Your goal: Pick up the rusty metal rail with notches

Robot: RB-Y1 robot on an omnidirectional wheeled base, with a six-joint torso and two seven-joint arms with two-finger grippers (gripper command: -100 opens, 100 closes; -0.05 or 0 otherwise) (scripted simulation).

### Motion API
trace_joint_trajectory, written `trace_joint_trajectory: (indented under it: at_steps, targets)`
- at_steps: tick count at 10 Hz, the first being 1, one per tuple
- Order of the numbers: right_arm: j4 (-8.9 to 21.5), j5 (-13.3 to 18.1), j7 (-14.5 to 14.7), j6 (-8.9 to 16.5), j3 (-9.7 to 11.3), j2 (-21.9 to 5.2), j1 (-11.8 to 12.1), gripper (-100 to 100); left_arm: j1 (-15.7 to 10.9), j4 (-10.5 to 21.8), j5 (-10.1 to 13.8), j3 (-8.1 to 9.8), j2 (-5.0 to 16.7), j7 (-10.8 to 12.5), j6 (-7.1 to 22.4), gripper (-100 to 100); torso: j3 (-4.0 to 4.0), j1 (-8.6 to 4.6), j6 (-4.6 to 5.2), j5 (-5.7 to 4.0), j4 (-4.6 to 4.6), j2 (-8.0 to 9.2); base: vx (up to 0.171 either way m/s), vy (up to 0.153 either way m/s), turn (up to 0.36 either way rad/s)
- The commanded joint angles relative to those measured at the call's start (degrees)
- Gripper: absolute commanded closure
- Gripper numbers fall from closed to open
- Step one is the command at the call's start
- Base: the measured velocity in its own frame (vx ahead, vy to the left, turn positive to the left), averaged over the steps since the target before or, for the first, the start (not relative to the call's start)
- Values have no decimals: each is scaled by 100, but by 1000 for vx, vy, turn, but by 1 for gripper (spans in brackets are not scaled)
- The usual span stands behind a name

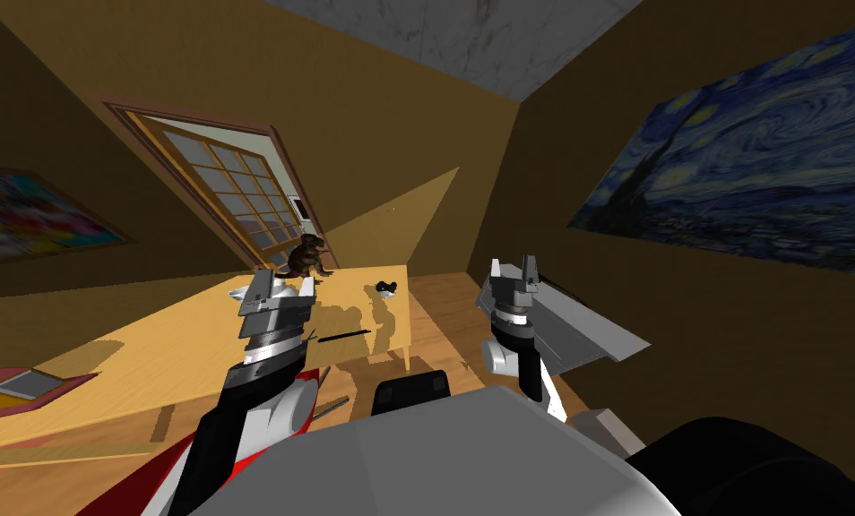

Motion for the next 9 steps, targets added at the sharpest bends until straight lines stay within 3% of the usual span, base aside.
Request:
trace_joint_trajectory:
  at_steps: [1, 5, 7, 9]
  targets:
    - [0, 0, 0, 0, 0, 0, 0, 0, -107, 151, 23, 19, 229, 55, 165, -100, 0, 0, 0, 0, 0, 0, -24, 21, -53]
    - [0, 0, 0, 0, 0, -1, -1, 0, -469, 658, 101, 83, 543, 248, 718, -100, 10, 27, 1, 6, 4, 17, -49, 62, -74]
    - [0, 0, 0, 0, 0, -1, -1, 0, -590, 836, 127, 106, 591, 314, 907, -100, 12, 32, 1, 7, 5, 20, -52, 68, -66]
    - [0, 0, 0, 0, 0, -1, -1, 0, -863, 1215, 187, 157, 656, 460, 1262, -100, 8, 23, 1, 6, 3, 14, -47, 60, -84]
